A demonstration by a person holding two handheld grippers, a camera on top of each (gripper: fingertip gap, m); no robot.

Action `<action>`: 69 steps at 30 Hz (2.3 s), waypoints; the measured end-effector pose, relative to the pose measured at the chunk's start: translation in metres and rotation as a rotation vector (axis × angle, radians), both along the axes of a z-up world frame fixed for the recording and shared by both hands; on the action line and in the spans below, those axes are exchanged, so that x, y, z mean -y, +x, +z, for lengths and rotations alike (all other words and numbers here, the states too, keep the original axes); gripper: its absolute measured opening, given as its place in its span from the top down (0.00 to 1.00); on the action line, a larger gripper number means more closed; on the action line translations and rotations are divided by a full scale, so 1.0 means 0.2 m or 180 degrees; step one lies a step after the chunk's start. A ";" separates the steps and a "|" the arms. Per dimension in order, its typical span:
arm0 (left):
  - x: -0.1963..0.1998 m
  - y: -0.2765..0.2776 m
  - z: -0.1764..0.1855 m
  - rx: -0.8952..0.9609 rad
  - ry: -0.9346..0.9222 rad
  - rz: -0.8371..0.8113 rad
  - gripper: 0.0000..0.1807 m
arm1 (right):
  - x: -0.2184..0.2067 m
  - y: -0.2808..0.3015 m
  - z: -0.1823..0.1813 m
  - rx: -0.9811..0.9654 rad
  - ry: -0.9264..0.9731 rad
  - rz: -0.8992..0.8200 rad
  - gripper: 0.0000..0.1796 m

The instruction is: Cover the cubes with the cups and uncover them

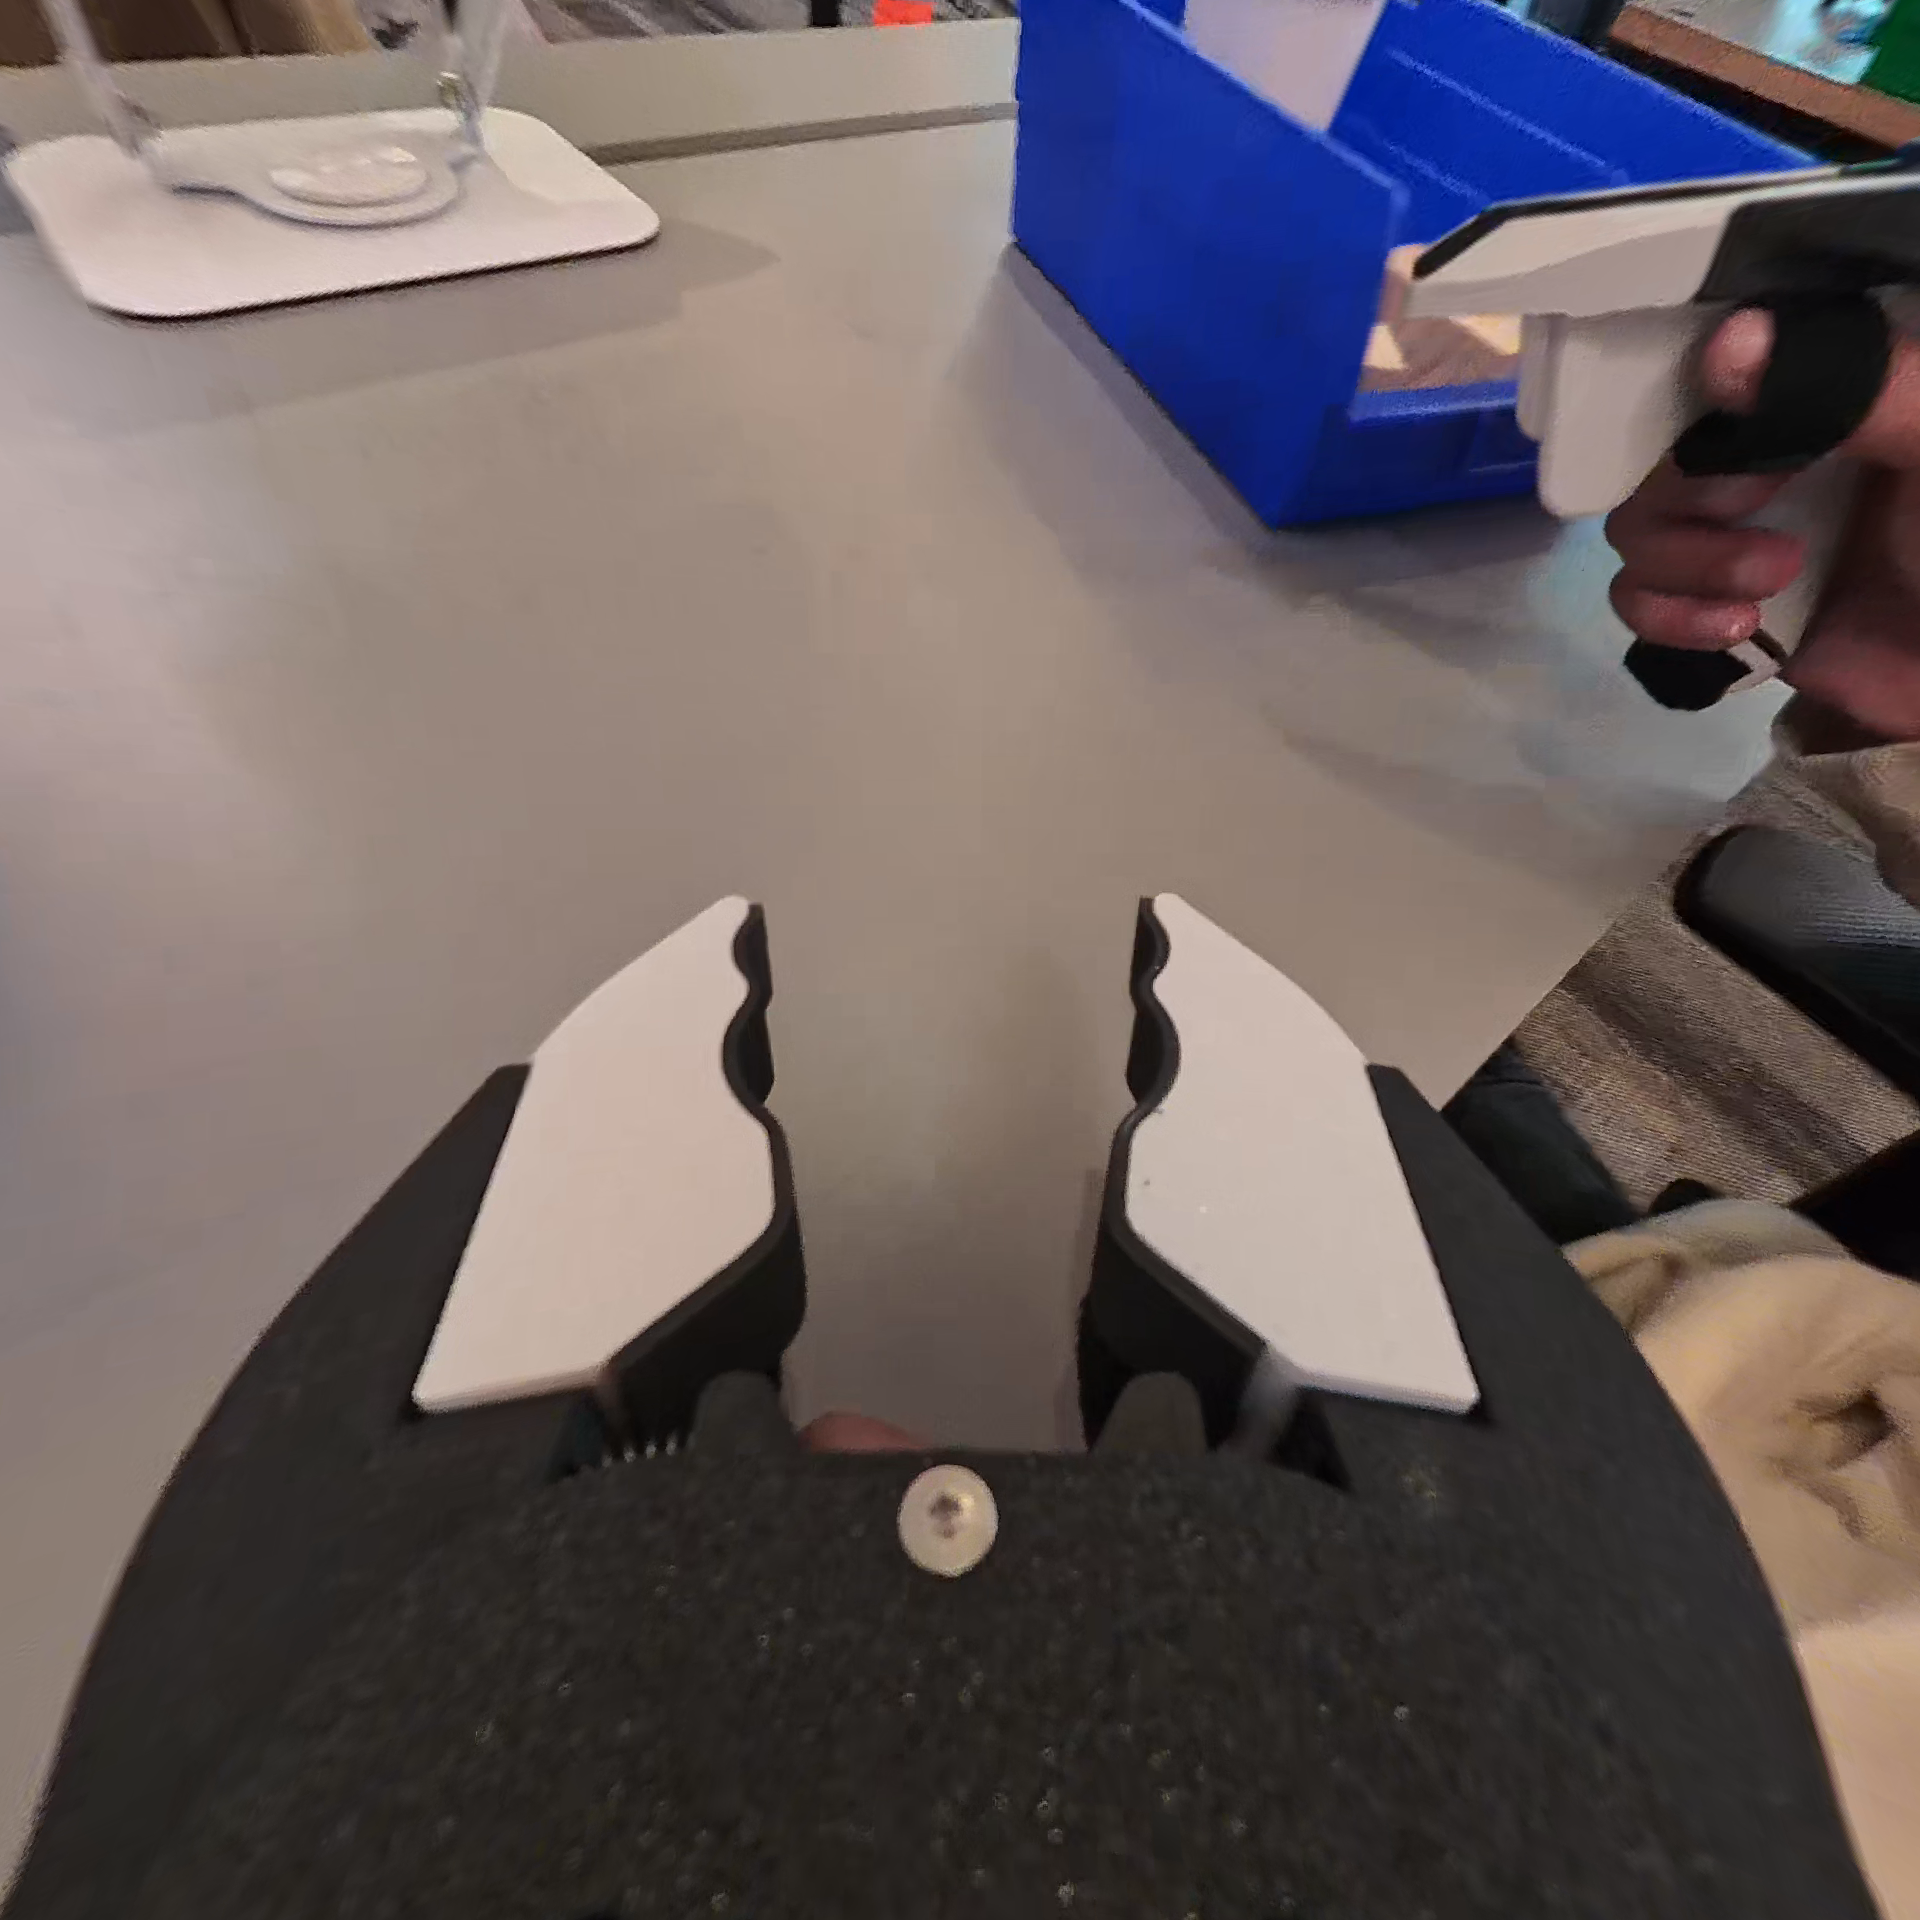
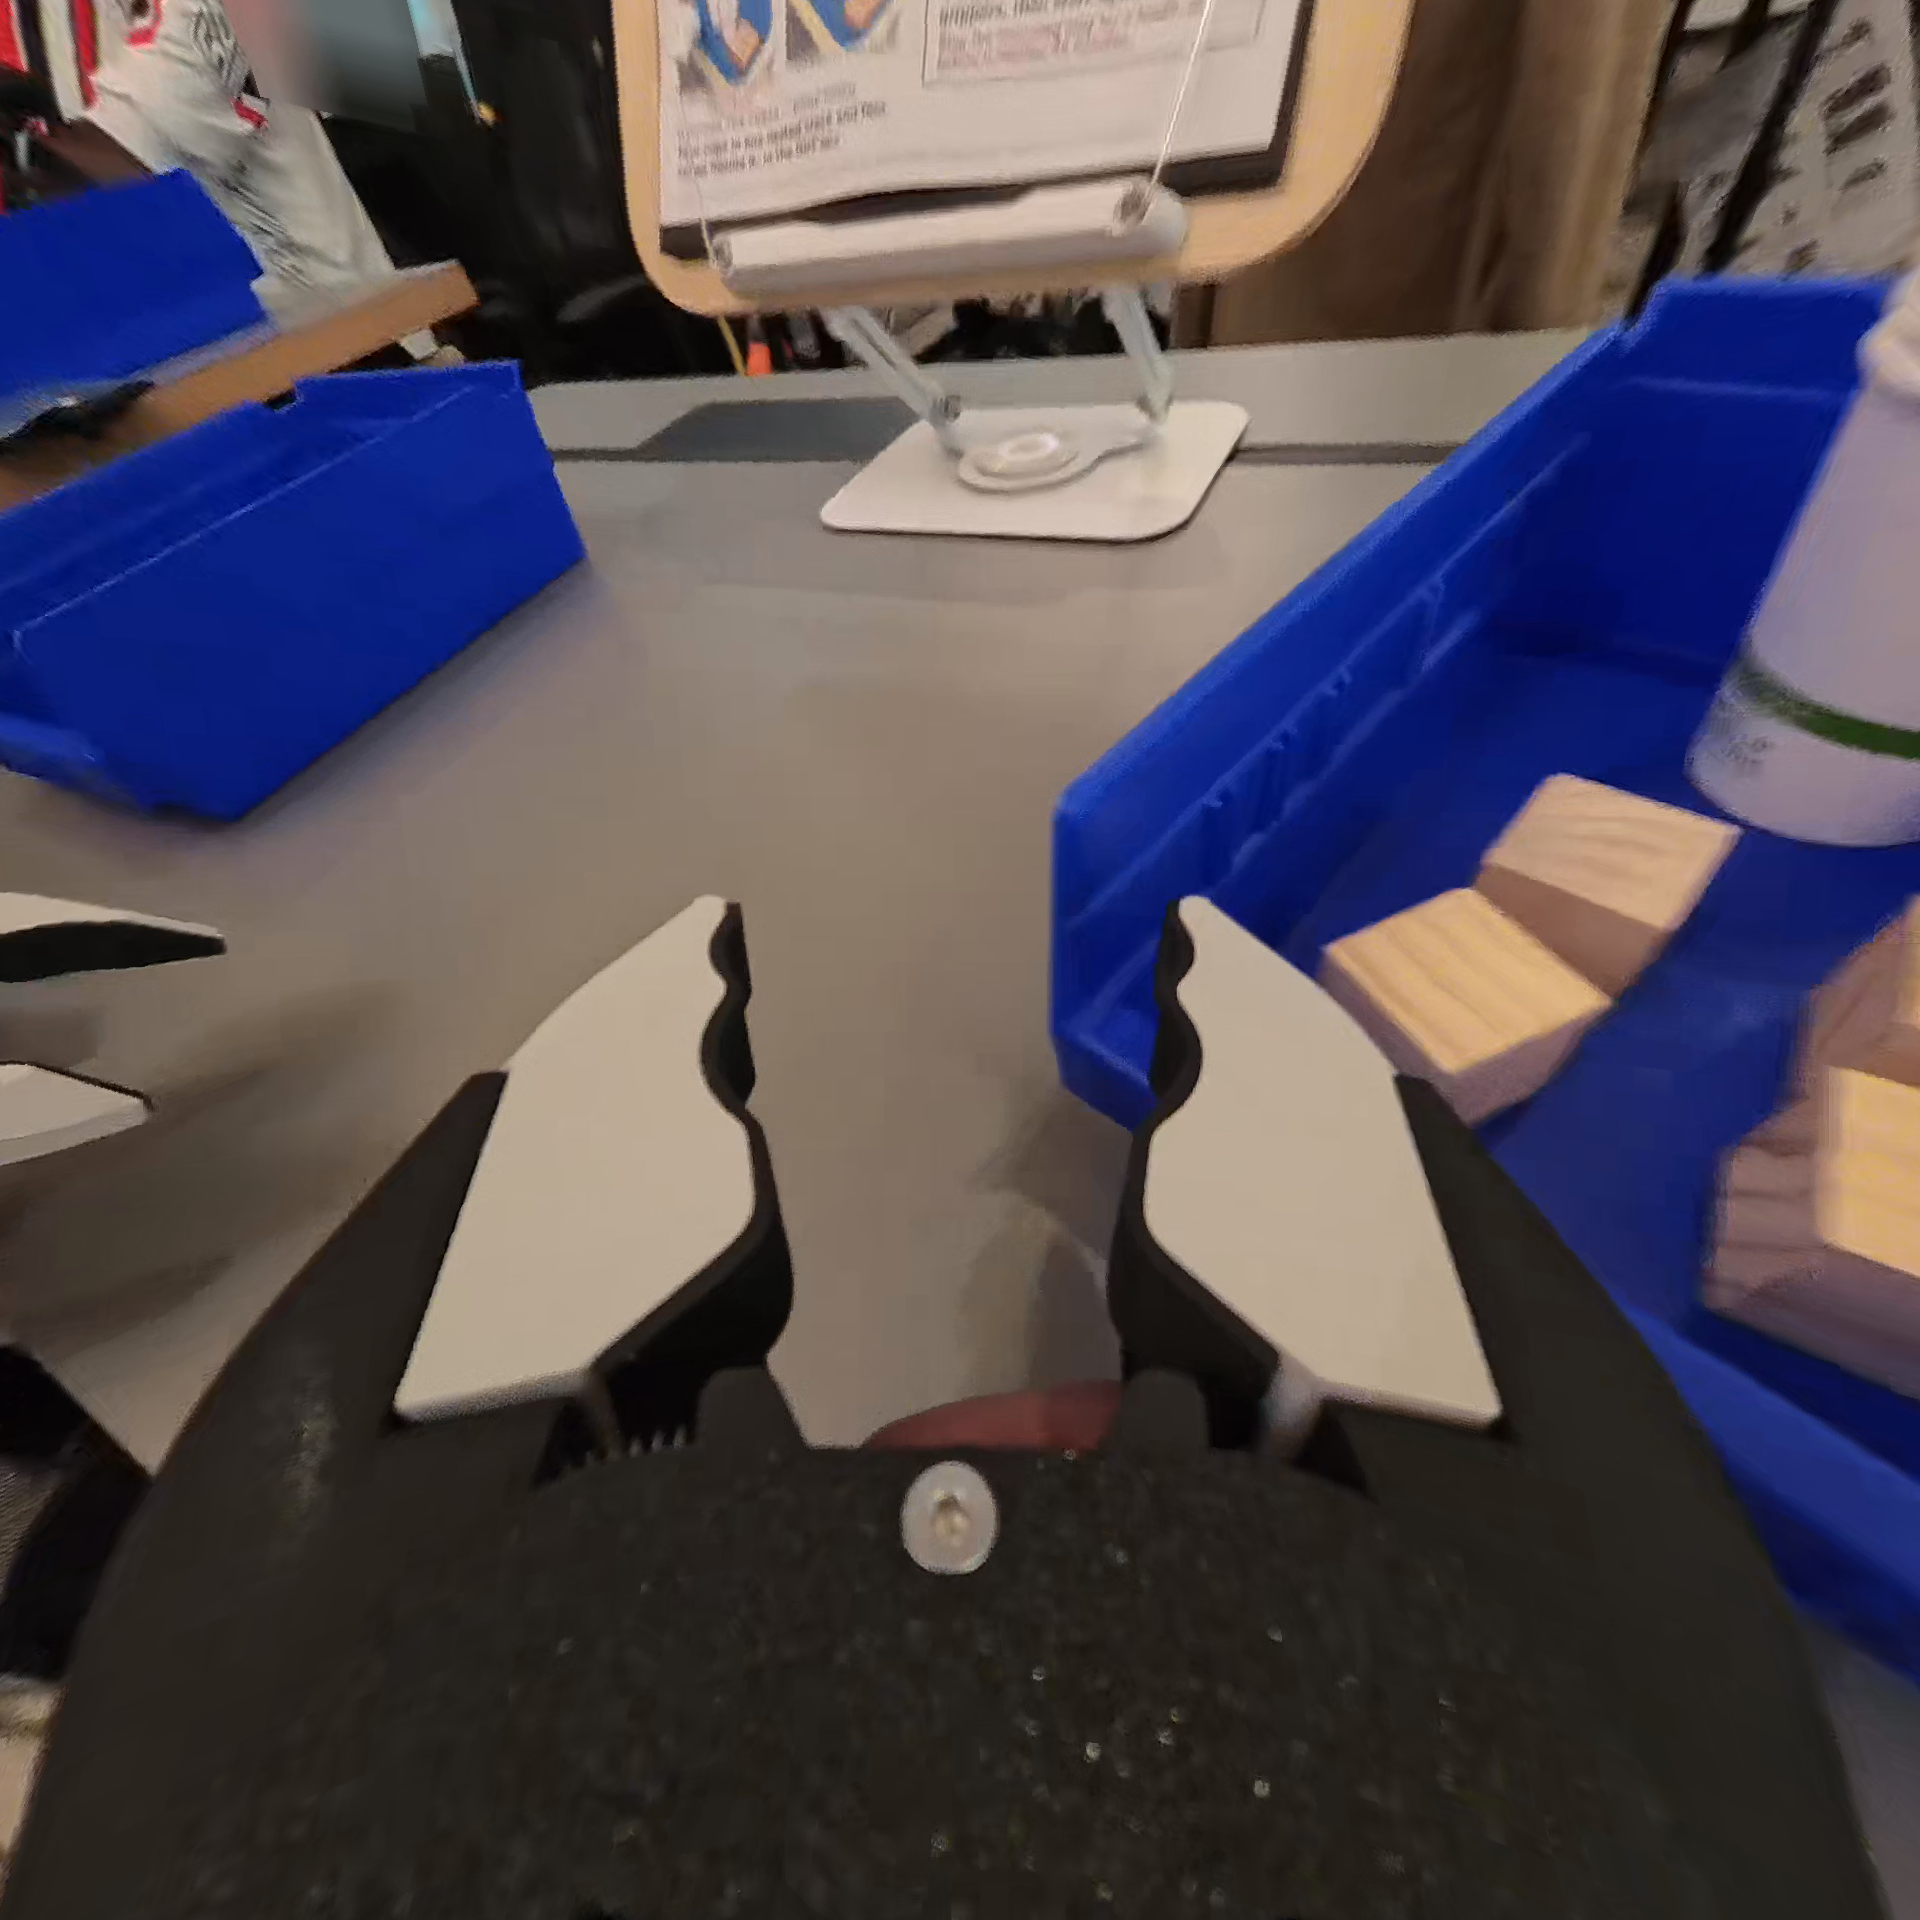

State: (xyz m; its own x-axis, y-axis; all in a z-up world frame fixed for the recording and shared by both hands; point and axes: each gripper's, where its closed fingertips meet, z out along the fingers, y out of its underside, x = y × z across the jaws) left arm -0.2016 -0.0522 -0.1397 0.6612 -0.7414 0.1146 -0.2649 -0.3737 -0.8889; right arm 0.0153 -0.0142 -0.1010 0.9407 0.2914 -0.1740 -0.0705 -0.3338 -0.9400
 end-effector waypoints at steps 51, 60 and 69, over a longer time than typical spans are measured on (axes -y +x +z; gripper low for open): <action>-0.47 -0.59 0.05 -0.0581 -0.0270 0.2105 0.98 | -0.29 -0.73 -0.10 0.0297 -0.0251 -0.0512 0.97; -0.48 -0.59 0.10 -0.0164 -0.0200 0.1852 0.76 | -0.29 -0.72 -0.08 0.0303 -0.0231 -0.0353 0.87; -0.44 -1.52 0.33 0.0139 0.0257 0.2695 0.64 | 0.12 -0.55 0.05 -0.0259 0.0271 -0.0015 0.81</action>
State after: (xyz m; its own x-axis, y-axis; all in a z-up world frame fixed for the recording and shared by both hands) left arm -0.5062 0.0353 -0.0738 0.9926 -0.0059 0.1209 0.1104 -0.3652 -0.9243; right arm -0.0946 -0.0388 -0.0905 0.9258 0.3040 -0.2246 -0.1490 -0.2525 -0.9561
